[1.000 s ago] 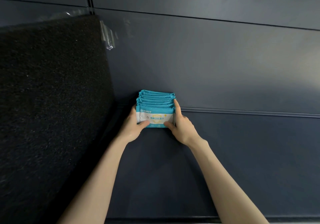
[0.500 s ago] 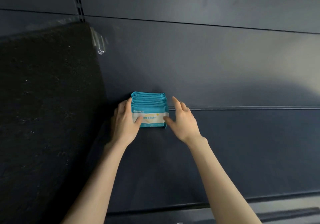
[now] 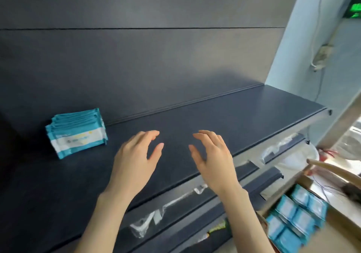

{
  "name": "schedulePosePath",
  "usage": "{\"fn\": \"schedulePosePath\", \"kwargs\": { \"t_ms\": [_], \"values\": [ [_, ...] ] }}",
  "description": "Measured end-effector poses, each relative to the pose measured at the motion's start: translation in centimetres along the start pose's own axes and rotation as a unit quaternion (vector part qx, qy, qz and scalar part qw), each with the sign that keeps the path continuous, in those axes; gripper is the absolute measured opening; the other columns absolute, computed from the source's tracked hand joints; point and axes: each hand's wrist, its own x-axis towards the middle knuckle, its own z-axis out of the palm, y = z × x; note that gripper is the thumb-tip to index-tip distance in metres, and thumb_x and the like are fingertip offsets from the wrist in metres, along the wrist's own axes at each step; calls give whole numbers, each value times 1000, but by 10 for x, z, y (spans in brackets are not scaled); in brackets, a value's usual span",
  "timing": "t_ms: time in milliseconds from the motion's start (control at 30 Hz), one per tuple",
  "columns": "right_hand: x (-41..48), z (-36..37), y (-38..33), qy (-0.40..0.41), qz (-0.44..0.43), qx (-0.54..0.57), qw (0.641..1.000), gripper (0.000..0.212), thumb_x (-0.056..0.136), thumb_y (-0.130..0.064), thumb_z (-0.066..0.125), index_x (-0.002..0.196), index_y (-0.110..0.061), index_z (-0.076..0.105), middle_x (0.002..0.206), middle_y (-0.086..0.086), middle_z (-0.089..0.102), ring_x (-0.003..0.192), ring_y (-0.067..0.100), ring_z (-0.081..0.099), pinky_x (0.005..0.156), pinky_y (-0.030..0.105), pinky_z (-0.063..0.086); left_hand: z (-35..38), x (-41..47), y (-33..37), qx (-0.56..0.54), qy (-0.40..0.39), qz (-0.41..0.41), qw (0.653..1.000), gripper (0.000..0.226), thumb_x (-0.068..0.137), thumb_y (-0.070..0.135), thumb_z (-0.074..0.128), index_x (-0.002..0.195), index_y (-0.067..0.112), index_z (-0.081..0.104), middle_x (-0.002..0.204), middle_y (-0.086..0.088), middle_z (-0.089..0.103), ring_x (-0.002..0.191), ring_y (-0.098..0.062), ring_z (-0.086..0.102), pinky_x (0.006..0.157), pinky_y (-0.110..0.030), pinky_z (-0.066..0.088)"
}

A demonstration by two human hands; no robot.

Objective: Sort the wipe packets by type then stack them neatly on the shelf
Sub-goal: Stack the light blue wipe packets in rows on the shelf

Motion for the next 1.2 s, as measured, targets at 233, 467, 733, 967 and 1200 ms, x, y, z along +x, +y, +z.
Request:
{"fn": "schedulePosePath", "kwargs": {
  "t_ms": [233,467,733,967,1200],
  "values": [
    [-139,-103,107,-26,111,-68,991,28,90,-25,59,114,-13,64,116,2,64,106,25,58,89,38,50,104,-85,125,-74,-148,49,985,29,88,33,56,108,14,66,99,4,68,88,-20,65,76,-34,53],
    [-268,-171,186,-42,215,-142,965,26,75,-15,75,100,-16,66,99,0,68,84,25,65,67,32,54,194,-171,225,-124,-299,75,943,40,86,43,44,108,18,66,101,3,67,92,-20,63,78,-36,51],
    [-334,-199,253,-73,366,-141,917,23,79,-16,72,102,-12,68,102,3,68,90,27,65,76,35,53,271,-201,277,-141,-448,93,878,35,93,31,54,127,23,55,121,7,56,113,-14,51,99,-32,39],
    [-287,-182,335,-54,407,-137,901,21,82,-21,61,100,-12,67,101,2,68,86,25,64,74,29,51,365,-138,286,-142,-474,83,865,33,94,28,54,127,21,54,123,4,57,113,-13,51,96,-27,40],
    [-230,-142,435,-88,478,-105,868,22,89,-15,63,109,-8,65,110,5,66,97,27,61,81,34,49,484,-69,279,-124,-550,52,824,34,94,26,54,128,20,53,122,4,56,111,-10,52,87,-20,40]
  ]
}}
